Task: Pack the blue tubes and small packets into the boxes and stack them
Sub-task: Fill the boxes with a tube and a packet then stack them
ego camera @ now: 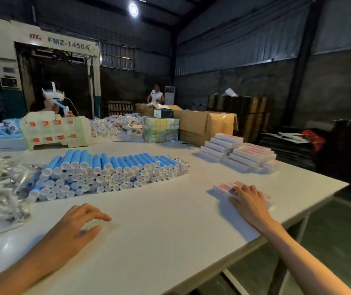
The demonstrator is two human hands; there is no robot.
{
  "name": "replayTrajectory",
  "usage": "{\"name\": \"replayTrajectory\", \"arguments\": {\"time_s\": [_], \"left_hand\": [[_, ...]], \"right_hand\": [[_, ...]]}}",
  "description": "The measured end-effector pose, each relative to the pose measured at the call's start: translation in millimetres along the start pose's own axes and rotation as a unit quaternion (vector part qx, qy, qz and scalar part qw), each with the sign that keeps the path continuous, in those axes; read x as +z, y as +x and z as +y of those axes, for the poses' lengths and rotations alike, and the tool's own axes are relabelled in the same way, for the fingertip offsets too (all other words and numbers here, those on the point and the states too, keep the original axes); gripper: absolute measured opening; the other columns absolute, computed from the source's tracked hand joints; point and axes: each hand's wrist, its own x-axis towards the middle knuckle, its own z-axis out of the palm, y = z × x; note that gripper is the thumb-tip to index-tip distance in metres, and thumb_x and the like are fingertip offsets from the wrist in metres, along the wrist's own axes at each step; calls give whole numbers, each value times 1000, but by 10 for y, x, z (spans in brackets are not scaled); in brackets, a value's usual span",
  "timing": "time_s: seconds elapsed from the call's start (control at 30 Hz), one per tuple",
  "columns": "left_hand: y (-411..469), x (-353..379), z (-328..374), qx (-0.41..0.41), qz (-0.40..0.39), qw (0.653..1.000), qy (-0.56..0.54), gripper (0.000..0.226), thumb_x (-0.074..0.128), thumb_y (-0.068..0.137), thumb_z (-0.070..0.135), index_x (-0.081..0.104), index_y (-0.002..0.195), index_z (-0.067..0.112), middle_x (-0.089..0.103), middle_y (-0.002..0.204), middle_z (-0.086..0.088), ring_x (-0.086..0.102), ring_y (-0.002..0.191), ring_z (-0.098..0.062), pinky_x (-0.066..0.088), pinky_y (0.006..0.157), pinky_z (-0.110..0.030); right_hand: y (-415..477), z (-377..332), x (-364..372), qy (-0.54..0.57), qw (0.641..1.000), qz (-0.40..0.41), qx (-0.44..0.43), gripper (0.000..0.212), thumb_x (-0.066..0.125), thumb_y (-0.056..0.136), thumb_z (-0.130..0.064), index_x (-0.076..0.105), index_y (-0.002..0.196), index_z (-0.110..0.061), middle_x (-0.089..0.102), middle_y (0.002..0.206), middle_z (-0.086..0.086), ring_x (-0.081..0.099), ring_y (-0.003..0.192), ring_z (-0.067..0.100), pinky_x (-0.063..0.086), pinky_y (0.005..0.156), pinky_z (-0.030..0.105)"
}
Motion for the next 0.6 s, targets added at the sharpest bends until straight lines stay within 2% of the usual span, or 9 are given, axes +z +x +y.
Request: {"name": "replayTrajectory", "arguments": {"time_s": [0.1,0.2,0.33,0.47,0.6], "left_hand": [[7,33,-67,-2,-15,1000,4,38,70,100,26,68,118,59,54,130,28,47,127,4,33,98,-4],[5,48,-119,-9,-17,1000,12,38,72,99,28,68,118,60,56,131,23,47,128,3,33,96,-2],[-15,13,-111,-10,-16,1000,10,29,66,96,40,69,117,58,58,129,22,49,127,3,38,98,-10],[-12,18,-98,-6,-14,1000,8,37,72,99,25,69,113,59,57,127,24,50,124,4,34,95,-3],[-11,14,-94,-10,-36,999,15,41,71,102,19,68,118,56,57,126,24,50,126,-3,36,98,-6]], "right_hand": [[40,148,-30,-71,997,-5,5,39,48,105,-45,56,139,-26,48,140,3,44,126,27,37,100,40],[29,145,-45,-90,996,5,23,39,47,106,-44,57,138,-26,48,147,4,43,134,28,35,109,42],[-44,149,-77,-43,999,12,25,36,43,106,-43,57,134,-24,58,134,1,55,118,23,45,96,37],[-120,154,-118,-27,999,20,28,36,46,106,-40,56,134,-22,57,137,1,55,120,21,46,100,38],[-165,89,-184,-48,998,3,40,37,45,106,-37,52,138,-19,54,141,3,53,126,23,43,106,40]]}}
